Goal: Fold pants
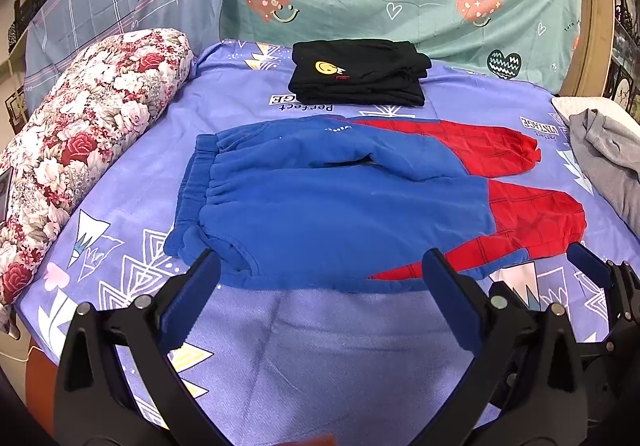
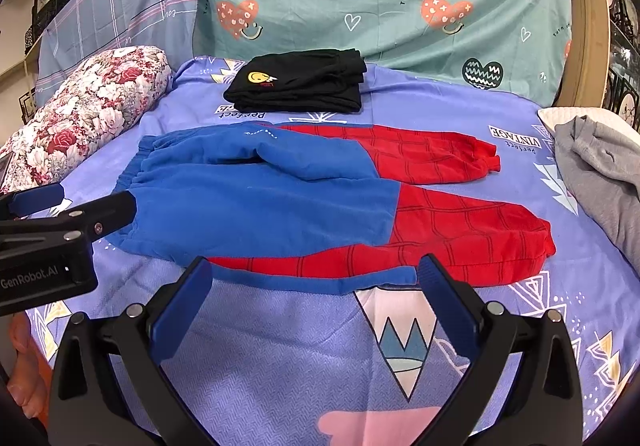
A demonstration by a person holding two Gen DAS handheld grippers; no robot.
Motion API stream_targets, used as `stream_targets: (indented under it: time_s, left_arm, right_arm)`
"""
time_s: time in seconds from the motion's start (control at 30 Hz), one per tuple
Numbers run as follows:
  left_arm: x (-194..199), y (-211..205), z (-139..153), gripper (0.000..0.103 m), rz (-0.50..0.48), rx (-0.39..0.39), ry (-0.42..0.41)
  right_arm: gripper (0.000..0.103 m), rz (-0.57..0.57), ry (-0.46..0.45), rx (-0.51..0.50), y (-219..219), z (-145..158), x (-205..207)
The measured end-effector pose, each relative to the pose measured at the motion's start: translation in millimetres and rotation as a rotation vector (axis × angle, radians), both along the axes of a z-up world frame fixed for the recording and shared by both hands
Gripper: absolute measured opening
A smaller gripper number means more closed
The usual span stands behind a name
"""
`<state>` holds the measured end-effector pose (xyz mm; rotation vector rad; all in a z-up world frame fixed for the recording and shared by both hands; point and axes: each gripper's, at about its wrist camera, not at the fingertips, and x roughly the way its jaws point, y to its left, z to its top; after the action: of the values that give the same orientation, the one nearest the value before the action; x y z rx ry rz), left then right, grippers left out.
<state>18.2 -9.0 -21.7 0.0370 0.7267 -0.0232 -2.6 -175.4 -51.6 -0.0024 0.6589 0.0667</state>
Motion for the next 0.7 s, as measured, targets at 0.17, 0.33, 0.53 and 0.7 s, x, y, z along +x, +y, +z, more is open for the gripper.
stream_targets:
  time_s: [0.17, 0.33, 0.53, 0.7]
  left_arm:
    - [0, 0, -1, 0.101, 0.001, 0.0, 0.001]
    - [0, 0, -1, 0.101, 0.001, 0.001, 0.003]
    - [3, 0, -6, 0.101, -0.001, 0.005, 0.013]
    - [29, 19, -22, 0.101, -0.04, -0.066, 0.136]
  right_arm:
    - [0.102, 0.0, -0.001, -0.003, 0, 0, 0]
    - [0.102, 0.001, 0.002, -0.001, 0, -2, 0]
    - [0.102, -0.006, 0.012, -0.007, -2, -8, 1]
    - [0.102, -0.065, 0.019, -0.064, -19, -7, 8]
